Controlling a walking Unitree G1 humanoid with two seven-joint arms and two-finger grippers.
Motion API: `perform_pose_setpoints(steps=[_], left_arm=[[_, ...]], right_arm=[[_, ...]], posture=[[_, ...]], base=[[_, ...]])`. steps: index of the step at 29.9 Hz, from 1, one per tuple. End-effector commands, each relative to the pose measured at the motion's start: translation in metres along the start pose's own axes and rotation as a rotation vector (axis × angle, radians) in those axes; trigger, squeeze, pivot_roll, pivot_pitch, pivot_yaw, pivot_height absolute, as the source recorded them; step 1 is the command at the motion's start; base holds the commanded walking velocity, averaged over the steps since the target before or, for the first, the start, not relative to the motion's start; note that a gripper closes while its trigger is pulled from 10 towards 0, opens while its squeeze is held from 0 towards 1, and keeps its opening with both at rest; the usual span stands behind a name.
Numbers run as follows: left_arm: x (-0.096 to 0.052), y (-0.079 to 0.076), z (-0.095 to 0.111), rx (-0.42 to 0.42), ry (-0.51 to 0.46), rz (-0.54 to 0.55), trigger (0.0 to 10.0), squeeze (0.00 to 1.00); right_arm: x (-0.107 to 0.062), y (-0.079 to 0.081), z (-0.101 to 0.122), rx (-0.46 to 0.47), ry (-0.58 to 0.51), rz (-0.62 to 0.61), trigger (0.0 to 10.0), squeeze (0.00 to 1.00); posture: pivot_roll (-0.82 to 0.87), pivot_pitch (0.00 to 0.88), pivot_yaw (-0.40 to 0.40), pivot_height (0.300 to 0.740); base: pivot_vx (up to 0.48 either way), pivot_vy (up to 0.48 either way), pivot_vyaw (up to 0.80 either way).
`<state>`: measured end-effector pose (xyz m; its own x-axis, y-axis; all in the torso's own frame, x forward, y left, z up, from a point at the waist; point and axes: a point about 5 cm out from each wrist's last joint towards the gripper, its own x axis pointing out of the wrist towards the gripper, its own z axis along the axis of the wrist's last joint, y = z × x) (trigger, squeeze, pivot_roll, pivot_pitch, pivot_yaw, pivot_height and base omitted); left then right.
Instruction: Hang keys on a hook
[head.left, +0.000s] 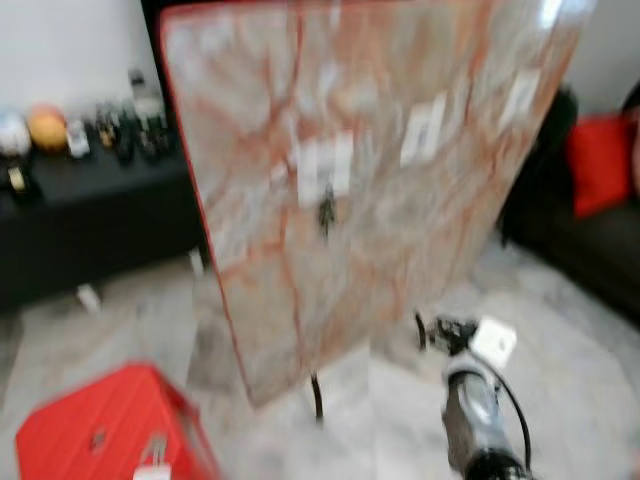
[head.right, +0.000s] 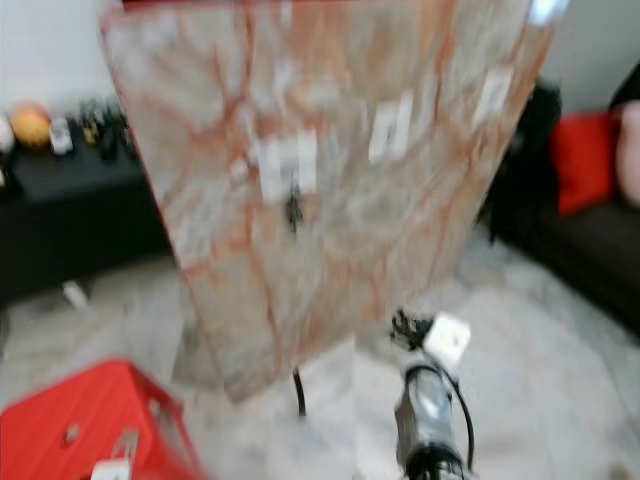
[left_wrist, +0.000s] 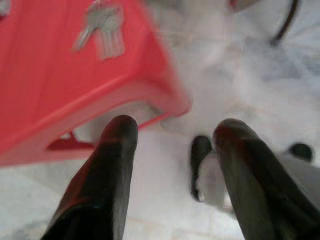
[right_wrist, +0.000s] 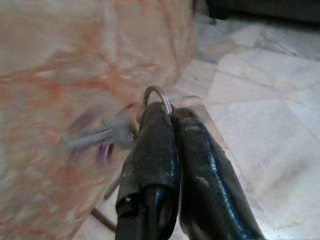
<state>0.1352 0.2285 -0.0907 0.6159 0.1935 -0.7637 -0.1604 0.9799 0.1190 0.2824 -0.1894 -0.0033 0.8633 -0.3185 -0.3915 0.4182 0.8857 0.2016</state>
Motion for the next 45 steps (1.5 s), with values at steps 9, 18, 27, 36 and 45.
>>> perform_pose_setpoints(steps=[9,18,27,36,45], left_arm=[[-0.001,0.0,-0.002,0.012,0.006,-0.003,10.0,0.0],[-0.001,-0.001,-0.002,0.007,0.0,-0.003,10.0,0.0],[0.0,-0.002,0.0,0.009,-0.002,-0.006,10.0,0.0],[0.001,-0.002,0.003,0.01,-0.009,-0.004,10.0,0.0],[0.001,-0.004,0.002,0.009,-0.01,-0.003,10.0,0.0]], right_arm=[[0.002,0.001,0.007,0.006,-0.029,-0.008,10.0,0.0],[0.003,0.006,0.012,-0.039,-0.058,0.029,10.0,0.0],[0.009,0.015,0.043,-0.181,-0.216,0.046,10.0,0.0],[0.024,0.03,0.108,-0.282,-0.408,-0.016,10.0,0.0],[0.021,0.065,0.136,-0.456,-0.557,0.065,10.0,0.0]], posture=[[0.07,0.0,-0.064,0.74],[0.07,0.0,-0.064,0.74],[0.06,0.0,-0.061,0.74],[0.06,0.0,-0.057,0.74],[0.07,0.0,-0.058,0.74]], base=[[0.285,0.0,0.0],[0.124,0.0,0.0],[0.0,0.0,0.0],[0.0,0.0,0.0],[0.0,0.0,0.0]])
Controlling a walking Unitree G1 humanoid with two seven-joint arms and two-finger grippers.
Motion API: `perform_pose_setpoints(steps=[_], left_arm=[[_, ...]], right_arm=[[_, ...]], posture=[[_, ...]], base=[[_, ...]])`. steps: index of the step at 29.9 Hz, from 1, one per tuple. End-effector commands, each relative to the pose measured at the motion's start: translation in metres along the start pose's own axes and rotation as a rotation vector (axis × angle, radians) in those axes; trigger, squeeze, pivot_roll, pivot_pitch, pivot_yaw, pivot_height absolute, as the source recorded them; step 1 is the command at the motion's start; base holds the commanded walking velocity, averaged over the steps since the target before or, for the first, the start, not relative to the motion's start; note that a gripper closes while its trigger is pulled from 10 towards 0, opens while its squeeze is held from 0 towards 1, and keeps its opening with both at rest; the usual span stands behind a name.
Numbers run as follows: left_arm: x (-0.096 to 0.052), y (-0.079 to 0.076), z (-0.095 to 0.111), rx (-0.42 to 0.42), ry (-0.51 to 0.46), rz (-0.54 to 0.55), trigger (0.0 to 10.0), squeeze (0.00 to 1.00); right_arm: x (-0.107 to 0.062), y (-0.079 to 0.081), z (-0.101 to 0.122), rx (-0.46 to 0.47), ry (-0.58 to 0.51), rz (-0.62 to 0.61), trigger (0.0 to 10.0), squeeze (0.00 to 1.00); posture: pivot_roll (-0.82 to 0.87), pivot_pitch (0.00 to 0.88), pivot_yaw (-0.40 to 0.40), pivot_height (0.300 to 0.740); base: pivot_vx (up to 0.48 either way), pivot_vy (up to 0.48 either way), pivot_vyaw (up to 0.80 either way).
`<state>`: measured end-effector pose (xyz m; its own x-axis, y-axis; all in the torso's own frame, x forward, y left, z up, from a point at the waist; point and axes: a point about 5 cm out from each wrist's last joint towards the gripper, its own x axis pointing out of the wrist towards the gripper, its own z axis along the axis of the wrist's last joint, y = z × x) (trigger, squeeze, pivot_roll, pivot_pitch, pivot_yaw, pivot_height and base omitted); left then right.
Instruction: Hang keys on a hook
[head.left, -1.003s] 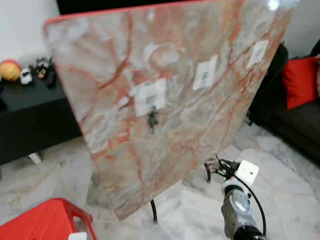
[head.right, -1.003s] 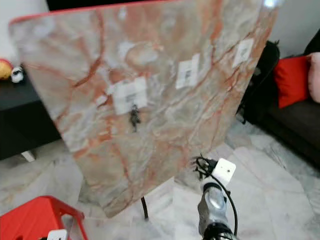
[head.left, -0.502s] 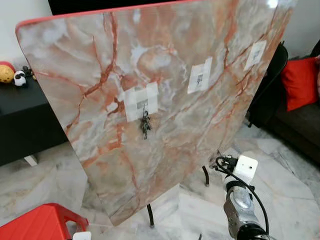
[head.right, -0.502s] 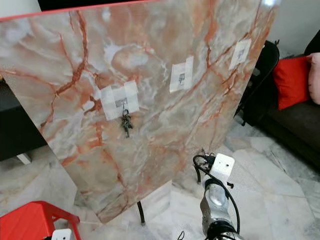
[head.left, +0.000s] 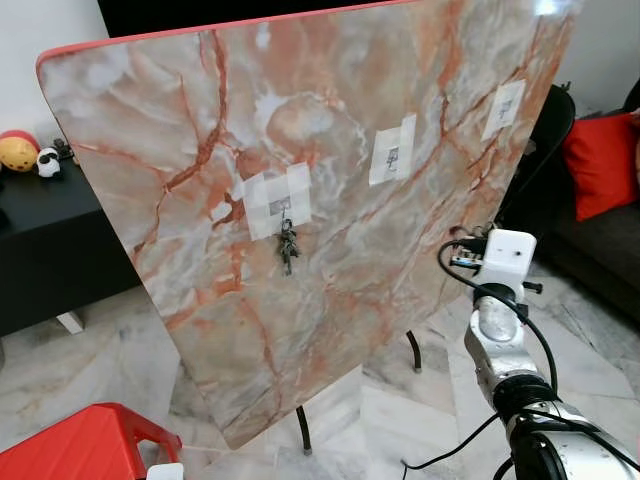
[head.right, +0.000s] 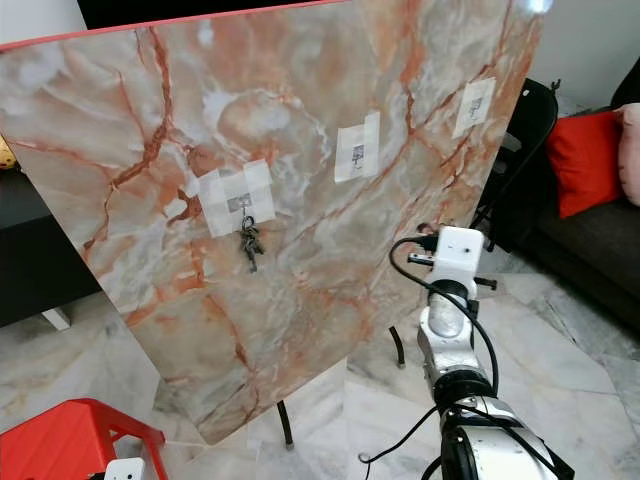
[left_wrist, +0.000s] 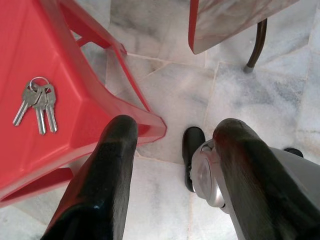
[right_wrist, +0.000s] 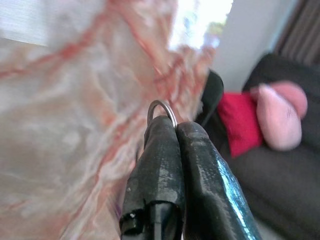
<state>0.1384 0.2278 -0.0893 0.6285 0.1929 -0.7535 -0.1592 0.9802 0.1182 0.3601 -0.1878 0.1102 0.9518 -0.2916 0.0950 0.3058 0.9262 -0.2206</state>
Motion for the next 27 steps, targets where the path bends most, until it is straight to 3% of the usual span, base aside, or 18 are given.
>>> perform_pose_setpoints(steps=[1,4,7,12,14,20,27], left_arm=[[0.0,-0.003,-0.001,0.008,0.007,-0.002,10.0,0.0],[0.0,-0.004,-0.002,0.01,0.01,-0.004,10.0,0.0],[0.0,-0.004,-0.002,0.01,0.013,-0.005,10.0,0.0],[0.0,-0.003,-0.002,0.009,0.016,-0.005,10.0,0.0],[0.0,-0.003,-0.002,0.008,0.018,-0.005,10.0,0.0],[-0.001,-0.002,-0.004,0.01,0.025,-0.005,10.0,0.0],[-0.001,-0.001,-0.006,0.021,0.032,-0.007,10.0,0.0]], right_arm=[[0.006,0.003,0.014,-0.02,-0.056,0.002,10.0,0.0],[0.007,0.007,0.017,-0.083,-0.071,0.01,10.0,0.0],[0.01,0.008,0.019,-0.077,-0.061,-0.007,10.0,0.0],[0.006,0.016,0.013,0.111,0.014,0.041,10.0,0.0],[-0.003,0.018,-0.003,0.205,0.092,0.059,10.0,0.0],[-0.04,0.03,-0.058,0.291,0.366,0.204,10.0,0.0],[-0.069,0.027,-0.091,0.346,0.498,0.209,10.0,0.0]], posture=[[0.07,0.0,-0.056,0.74],[0.07,0.0,-0.054,0.74],[0.07,0.0,-0.054,0.74],[0.07,0.0,-0.059,0.74],[0.07,0.0,-0.061,0.74],[0.07,0.0,-0.061,0.74],[0.07,0.0,-0.058,0.74]], base=[[0.0,0.0,0.0],[0.0,0.0,0.0],[0.0,0.0,0.0],[0.0,0.0,0.0],[0.0,0.0,0.0],[0.0,0.0,0.0],[0.0,0.0,0.0]])
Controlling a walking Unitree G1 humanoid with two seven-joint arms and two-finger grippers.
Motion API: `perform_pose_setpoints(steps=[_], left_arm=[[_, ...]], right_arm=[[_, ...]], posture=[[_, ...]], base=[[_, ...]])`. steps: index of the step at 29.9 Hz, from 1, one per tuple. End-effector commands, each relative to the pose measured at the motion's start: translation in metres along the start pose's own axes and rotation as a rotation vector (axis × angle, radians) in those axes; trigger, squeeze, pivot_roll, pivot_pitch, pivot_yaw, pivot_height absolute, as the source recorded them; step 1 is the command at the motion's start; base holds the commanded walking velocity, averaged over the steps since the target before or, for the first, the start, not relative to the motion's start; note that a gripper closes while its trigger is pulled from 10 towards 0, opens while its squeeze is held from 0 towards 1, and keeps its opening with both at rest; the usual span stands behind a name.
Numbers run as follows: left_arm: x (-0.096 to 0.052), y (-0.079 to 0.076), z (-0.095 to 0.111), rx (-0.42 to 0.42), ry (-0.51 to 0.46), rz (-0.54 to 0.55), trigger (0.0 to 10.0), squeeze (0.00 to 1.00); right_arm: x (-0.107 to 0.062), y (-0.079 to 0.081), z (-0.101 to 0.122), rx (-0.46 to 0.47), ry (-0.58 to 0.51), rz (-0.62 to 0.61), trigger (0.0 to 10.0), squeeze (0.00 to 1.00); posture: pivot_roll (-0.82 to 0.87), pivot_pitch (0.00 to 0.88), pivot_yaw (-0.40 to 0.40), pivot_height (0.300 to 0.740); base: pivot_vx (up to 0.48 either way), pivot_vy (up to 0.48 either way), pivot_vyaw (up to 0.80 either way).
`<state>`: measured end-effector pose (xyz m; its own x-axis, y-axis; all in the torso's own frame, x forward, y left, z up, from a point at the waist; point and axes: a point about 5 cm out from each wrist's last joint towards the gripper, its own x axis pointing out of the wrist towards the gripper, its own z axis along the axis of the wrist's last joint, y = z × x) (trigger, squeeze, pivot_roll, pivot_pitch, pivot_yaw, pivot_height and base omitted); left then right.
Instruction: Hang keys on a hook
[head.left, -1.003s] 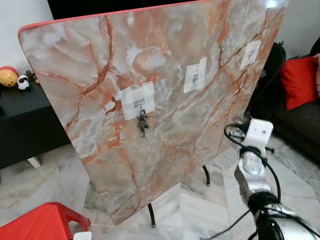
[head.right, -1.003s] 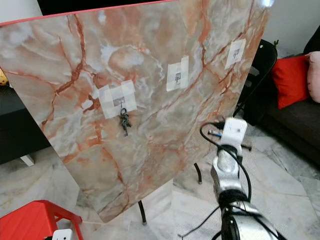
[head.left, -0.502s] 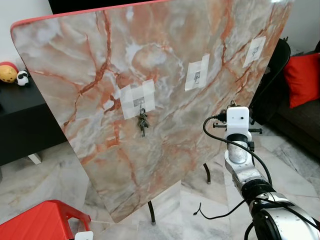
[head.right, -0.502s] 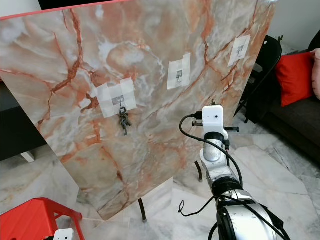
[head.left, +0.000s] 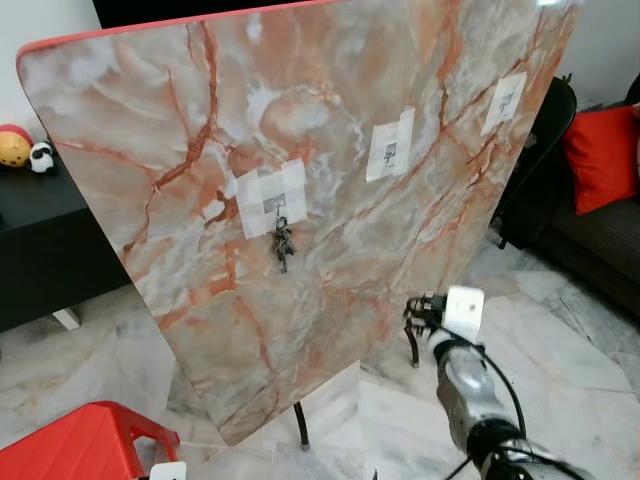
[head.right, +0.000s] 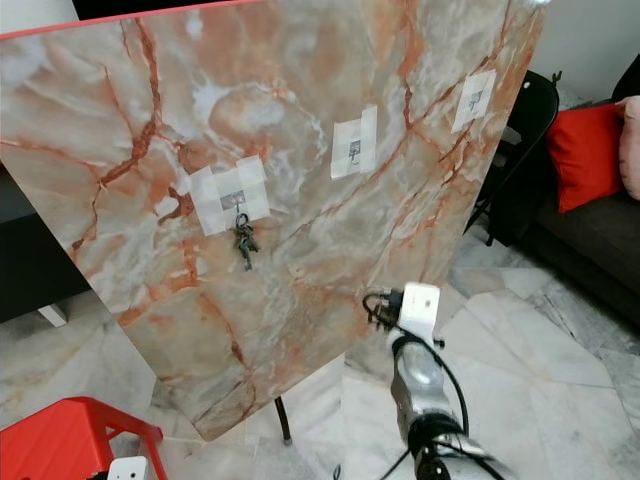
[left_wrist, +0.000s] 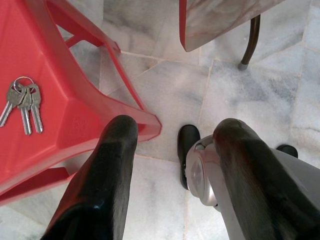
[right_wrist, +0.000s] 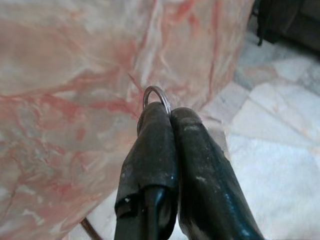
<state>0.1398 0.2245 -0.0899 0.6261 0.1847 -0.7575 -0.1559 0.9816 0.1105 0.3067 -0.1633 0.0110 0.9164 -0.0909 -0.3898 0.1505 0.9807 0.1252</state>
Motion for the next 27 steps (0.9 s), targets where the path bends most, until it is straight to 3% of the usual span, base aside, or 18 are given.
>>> perform_pose_setpoints(steps=[1,9,27], left_arm=[[-0.0021,0.0032,-0.0069,0.031,0.029,-0.001,10.0,0.0],[-0.0025,0.0018,-0.0081,0.047,0.034,-0.01,10.0,0.0],[-0.0025,0.0007,-0.0089,0.06,0.042,-0.013,10.0,0.0]], right_arm=[[-0.0017,-0.0027,-0.0044,0.033,0.016,-0.004,10.0,0.0],[-0.0025,-0.0007,-0.0033,-0.004,-0.004,0.031,10.0,0.0],[-0.0023,0.0046,0.0004,-0.017,-0.029,0.073,10.0,0.0]], posture=[[0.07,0.0,-0.055,0.74],[0.07,0.0,-0.055,0.74],[0.07,0.0,-0.056,0.74]], base=[[0.0,0.0,0.0],[0.0,-0.202,0.1],[0.0,-0.032,0.8]])
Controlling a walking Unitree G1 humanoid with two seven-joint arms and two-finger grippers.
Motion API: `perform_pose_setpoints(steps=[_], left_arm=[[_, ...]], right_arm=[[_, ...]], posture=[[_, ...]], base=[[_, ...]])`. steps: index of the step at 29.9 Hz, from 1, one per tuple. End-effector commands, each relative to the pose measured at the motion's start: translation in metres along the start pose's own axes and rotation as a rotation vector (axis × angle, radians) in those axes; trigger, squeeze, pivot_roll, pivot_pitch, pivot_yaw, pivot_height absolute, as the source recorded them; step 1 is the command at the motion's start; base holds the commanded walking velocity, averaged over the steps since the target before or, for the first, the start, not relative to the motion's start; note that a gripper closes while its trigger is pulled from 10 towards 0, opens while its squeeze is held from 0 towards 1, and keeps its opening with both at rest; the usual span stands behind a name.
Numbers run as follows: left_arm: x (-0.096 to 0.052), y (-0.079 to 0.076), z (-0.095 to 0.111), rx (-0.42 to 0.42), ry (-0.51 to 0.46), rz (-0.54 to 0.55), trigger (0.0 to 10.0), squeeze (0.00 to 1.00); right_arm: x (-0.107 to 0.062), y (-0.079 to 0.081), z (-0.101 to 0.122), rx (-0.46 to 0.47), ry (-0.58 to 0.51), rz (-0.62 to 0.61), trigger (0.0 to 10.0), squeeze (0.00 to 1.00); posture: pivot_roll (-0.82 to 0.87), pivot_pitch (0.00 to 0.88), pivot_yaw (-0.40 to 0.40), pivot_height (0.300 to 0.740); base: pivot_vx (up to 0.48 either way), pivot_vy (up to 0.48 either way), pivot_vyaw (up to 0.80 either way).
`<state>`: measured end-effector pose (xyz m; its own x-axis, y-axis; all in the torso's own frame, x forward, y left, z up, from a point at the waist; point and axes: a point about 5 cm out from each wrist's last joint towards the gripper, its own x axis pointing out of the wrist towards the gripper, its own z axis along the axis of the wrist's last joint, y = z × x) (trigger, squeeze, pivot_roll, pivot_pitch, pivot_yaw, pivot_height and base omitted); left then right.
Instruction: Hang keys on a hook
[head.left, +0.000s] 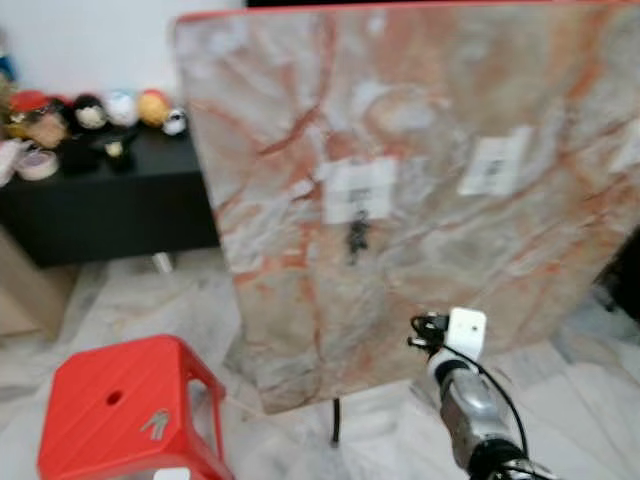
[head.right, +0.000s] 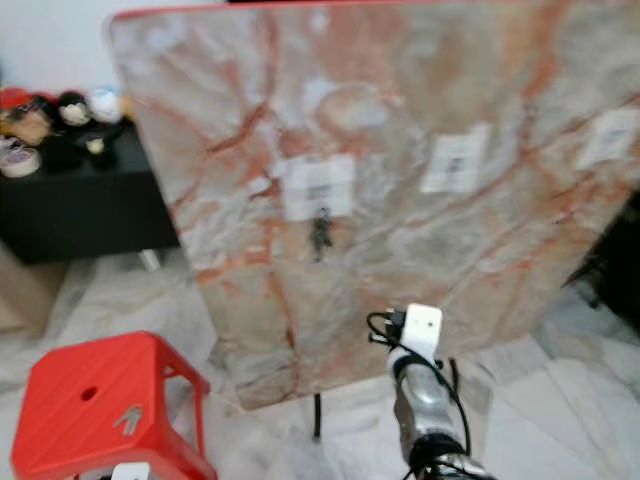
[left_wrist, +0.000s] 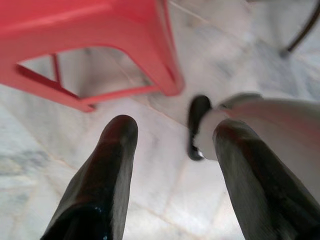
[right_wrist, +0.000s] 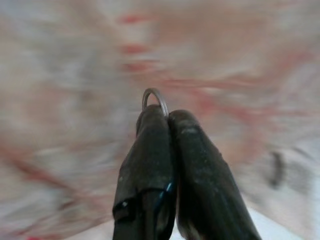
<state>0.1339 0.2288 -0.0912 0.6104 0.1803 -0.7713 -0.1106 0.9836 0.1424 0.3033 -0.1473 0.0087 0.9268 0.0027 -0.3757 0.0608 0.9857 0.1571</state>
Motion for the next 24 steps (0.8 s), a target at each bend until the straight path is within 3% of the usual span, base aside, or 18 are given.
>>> perform_pose_setpoints(steps=[1,24], left_arm=[[-0.0005,-0.0045,-0.0034,0.007,0.02,-0.01,10.0,0.0],[-0.0008,-0.0042,-0.0043,0.002,0.022,-0.002,10.0,0.0]], right_arm=[[0.0004,-0.0103,0.0065,-0.014,-0.028,-0.022,10.0,0.0],[0.0005,-0.0126,0.0095,0.004,-0.051,-0.073,10.0,0.0]], posture=[[0.07,0.0,-0.056,0.74],[0.07,0.0,-0.06,0.74]], base=[[0.0,0.0,0.8],[0.0,-0.336,0.0]])
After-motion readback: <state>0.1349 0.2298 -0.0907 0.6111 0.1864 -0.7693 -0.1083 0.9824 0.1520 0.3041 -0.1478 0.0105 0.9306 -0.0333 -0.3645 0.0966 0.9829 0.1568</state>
